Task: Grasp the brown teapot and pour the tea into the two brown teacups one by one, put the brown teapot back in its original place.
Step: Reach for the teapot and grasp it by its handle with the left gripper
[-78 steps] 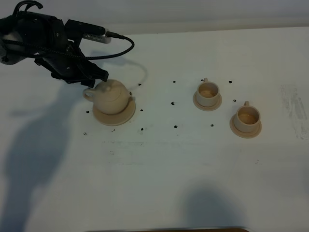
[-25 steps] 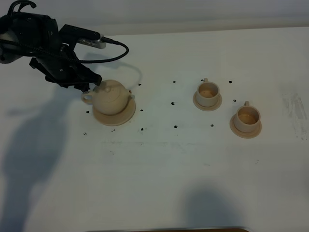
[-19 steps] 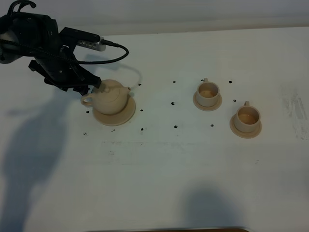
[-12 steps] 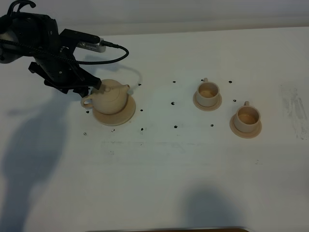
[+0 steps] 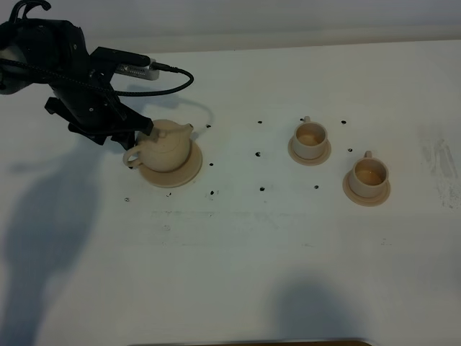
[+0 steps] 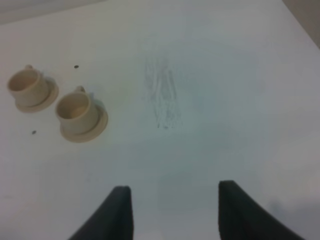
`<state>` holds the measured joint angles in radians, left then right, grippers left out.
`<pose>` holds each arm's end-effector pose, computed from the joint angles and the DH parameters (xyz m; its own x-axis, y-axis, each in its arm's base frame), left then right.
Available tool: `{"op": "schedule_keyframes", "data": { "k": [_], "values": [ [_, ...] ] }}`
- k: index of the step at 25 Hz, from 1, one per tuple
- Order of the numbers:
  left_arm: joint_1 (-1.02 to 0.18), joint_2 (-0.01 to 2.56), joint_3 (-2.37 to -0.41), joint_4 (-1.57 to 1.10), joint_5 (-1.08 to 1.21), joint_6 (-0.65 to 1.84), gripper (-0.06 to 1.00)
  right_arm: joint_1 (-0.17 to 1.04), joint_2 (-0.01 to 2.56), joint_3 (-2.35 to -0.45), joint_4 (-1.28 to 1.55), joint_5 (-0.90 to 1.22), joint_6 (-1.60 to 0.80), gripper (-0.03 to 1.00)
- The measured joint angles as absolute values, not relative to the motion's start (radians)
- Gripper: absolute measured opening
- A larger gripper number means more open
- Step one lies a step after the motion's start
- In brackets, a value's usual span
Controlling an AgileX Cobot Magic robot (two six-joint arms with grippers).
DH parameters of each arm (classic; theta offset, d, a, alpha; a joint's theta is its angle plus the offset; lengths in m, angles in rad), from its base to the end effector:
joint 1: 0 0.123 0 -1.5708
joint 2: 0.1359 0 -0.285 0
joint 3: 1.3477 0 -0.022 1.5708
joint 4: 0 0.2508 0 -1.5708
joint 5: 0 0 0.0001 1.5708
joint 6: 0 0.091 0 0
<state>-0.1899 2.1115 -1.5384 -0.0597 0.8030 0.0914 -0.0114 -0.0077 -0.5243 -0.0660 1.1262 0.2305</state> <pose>0.4272 -0.0861 0.1602 -0.9319 0.2299 -0.2807 0.2471 0.9686 -0.0273 -0.0119 -0.0053 0.2788 -0.4622 0.2056 -0.8626 0.1595 0.9762 0.1473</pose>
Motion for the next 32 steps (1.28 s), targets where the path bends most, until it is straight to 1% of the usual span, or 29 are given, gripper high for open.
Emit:
{"op": "schedule_keyframes", "data": {
  "k": [15,32],
  "values": [
    [-0.185,2.108,-1.538,-0.086,0.893,0.109,0.47,-0.011,-0.008,-0.524,-0.066,1.126,0.231,0.41],
    [-0.18,2.107,-1.538,-0.154,0.932,0.126,0.47,-0.011,-0.008,-0.524,-0.066,1.126,0.231,0.41]
  ]
}}
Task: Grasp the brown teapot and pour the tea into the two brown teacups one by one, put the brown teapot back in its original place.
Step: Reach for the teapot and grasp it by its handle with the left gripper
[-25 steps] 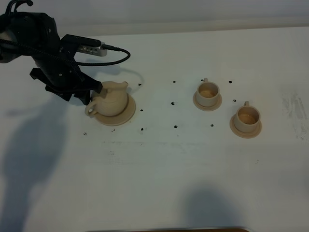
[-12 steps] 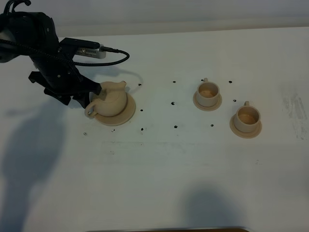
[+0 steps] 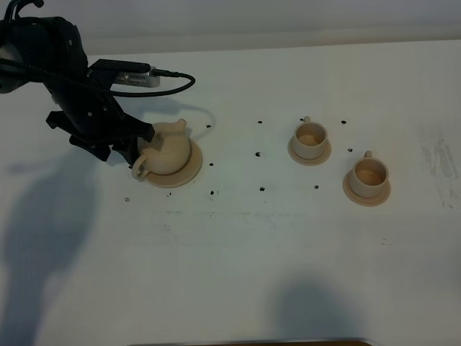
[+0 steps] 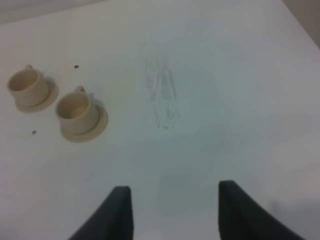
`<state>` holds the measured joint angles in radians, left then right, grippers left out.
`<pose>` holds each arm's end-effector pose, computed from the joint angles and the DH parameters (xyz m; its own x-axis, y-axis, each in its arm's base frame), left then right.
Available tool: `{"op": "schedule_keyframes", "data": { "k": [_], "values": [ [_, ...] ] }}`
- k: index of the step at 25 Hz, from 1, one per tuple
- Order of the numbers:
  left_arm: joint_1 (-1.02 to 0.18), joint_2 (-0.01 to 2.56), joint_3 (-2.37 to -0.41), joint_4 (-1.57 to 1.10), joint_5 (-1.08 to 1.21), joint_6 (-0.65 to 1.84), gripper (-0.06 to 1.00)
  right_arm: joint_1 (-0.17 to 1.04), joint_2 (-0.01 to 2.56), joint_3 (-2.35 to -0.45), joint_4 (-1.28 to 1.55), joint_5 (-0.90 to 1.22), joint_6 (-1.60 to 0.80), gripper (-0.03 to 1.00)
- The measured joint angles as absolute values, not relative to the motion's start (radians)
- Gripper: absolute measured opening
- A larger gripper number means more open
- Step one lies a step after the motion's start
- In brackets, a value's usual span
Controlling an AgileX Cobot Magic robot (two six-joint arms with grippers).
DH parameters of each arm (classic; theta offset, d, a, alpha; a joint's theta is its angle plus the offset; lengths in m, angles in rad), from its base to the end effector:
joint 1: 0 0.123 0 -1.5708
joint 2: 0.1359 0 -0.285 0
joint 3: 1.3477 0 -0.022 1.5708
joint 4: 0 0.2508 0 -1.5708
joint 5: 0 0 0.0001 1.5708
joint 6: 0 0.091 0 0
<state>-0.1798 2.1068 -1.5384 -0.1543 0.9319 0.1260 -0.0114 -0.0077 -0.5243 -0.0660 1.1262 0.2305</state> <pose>0.4156 -0.0870 0.1604 -0.9636 0.2089 -0.1667 0.2296 0.9663 -0.1162 -0.0119 -0.0053 0.2788 -0.4622 0.2056 -0.8626 0.1595 0.9762 0.1473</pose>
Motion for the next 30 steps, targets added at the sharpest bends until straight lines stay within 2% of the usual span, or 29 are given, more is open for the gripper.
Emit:
{"op": "schedule_keyframes", "data": {
  "k": [8,17,24,30],
  "values": [
    [-0.174,2.097,-1.538,-0.147,0.909,0.219,0.47,-0.011,-0.008,-0.524,-0.066,1.126,0.231,0.41],
    [-0.169,1.971,-1.54,-0.177,0.877,0.26,0.47,-0.011,-0.008,-0.524,-0.065,1.126,0.231,0.41],
    [-0.272,1.961,-1.54,-0.188,1.032,0.261,0.47,-0.011,-0.008,-0.524,-0.056,1.126,0.231,0.41],
    [-0.289,1.933,-1.54,-0.087,1.102,0.223,0.47,-0.011,-0.008,-0.524,-0.055,1.126,0.231,0.41]
  ]
}}
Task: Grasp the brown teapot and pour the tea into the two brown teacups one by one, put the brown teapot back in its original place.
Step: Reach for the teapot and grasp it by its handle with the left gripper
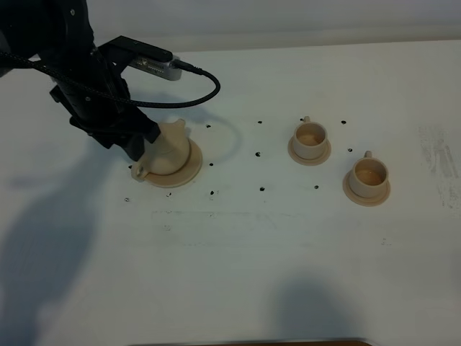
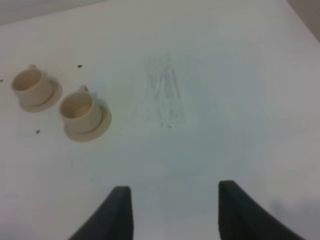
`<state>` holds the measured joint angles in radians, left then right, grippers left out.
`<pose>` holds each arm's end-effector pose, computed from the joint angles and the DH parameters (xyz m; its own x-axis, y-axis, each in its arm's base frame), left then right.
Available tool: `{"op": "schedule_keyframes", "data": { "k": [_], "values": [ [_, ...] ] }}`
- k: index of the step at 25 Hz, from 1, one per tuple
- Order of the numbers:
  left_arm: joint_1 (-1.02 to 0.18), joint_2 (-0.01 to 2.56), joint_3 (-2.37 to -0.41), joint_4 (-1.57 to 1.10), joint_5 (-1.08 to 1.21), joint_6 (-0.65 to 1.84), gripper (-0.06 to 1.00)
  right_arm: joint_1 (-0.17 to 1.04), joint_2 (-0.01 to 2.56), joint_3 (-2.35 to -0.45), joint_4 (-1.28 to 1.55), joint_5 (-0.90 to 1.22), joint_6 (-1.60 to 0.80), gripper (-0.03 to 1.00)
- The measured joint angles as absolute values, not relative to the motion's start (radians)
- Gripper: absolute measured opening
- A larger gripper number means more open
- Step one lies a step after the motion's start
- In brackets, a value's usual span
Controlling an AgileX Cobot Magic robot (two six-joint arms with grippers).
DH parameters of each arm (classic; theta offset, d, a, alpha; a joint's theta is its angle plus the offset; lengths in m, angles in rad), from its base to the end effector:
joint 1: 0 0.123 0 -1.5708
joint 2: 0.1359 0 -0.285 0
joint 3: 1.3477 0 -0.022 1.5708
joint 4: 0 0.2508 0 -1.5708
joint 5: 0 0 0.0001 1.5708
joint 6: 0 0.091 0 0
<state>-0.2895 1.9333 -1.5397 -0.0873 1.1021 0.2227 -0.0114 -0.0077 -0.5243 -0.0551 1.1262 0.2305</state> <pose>0.3782 -0.1200 0.2291 -0.8757 0.4503 -0.1744 0.4640 0.8846 -0.0458 -0.0118 -0.0044 0.2787 -0.4634 0.2104 -0.8608 0.1533 0.9758 0.1559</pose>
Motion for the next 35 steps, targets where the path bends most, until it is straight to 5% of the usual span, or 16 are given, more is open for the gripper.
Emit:
{"op": "schedule_keyframes", "data": {
  "k": [35],
  "values": [
    [-0.325,2.045,-1.488,-0.008,0.934,0.301,0.47,-0.011,-0.008,-0.524,-0.055,1.126,0.231,0.41]
  ]
}}
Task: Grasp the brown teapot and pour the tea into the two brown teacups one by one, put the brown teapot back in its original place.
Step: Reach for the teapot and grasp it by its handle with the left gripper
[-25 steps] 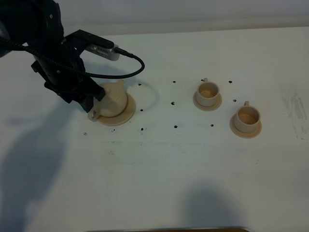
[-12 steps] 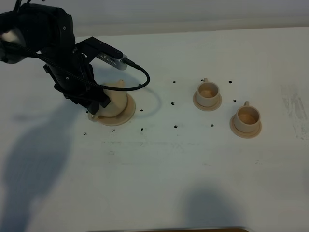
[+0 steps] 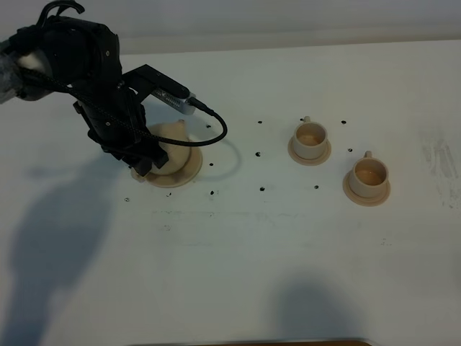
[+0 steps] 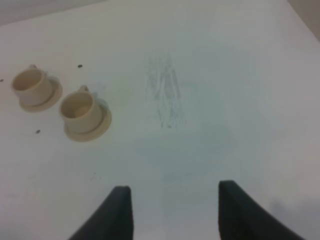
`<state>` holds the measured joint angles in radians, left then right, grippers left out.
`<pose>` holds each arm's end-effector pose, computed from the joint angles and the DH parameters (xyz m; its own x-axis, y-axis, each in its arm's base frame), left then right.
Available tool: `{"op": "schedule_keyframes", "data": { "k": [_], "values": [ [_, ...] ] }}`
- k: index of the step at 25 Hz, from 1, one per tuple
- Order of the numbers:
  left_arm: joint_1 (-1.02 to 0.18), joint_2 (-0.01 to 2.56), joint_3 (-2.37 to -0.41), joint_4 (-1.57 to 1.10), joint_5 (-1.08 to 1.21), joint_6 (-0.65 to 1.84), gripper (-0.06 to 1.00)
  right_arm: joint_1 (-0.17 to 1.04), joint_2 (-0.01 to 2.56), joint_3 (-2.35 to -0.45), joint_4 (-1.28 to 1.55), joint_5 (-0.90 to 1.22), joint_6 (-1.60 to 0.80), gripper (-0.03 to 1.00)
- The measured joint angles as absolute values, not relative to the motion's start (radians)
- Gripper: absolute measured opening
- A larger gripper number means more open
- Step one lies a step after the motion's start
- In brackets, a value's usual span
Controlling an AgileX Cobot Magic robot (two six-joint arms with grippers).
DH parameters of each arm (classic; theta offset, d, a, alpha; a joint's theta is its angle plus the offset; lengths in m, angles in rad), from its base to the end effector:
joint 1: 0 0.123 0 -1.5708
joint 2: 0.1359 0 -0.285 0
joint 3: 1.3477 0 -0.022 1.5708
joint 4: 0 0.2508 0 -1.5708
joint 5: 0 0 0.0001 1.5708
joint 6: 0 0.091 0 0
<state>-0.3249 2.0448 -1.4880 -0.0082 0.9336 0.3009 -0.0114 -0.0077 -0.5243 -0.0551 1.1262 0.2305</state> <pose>0.3902 -0.1321 0.1730 -0.8003 0.5774 -0.1615 0.5789 0.8143 0.0424 -0.0118 -0.0044 0.2787 -0.4634 0.2104 -0.8608 0.1533 0.9758 0.1559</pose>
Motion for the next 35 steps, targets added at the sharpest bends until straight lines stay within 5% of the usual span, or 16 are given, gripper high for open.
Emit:
{"op": "schedule_keyframes", "data": {
  "k": [31,35],
  "values": [
    [-0.347,2.081,-1.487,0.024,0.905,0.322,0.32,-0.011,-0.008,-0.524,-0.055,1.126,0.231,0.41],
    [-0.347,2.081,-1.487,0.06,0.903,0.322,0.22,-0.011,-0.008,-0.524,-0.055,1.126,0.231,0.41]
  ]
}}
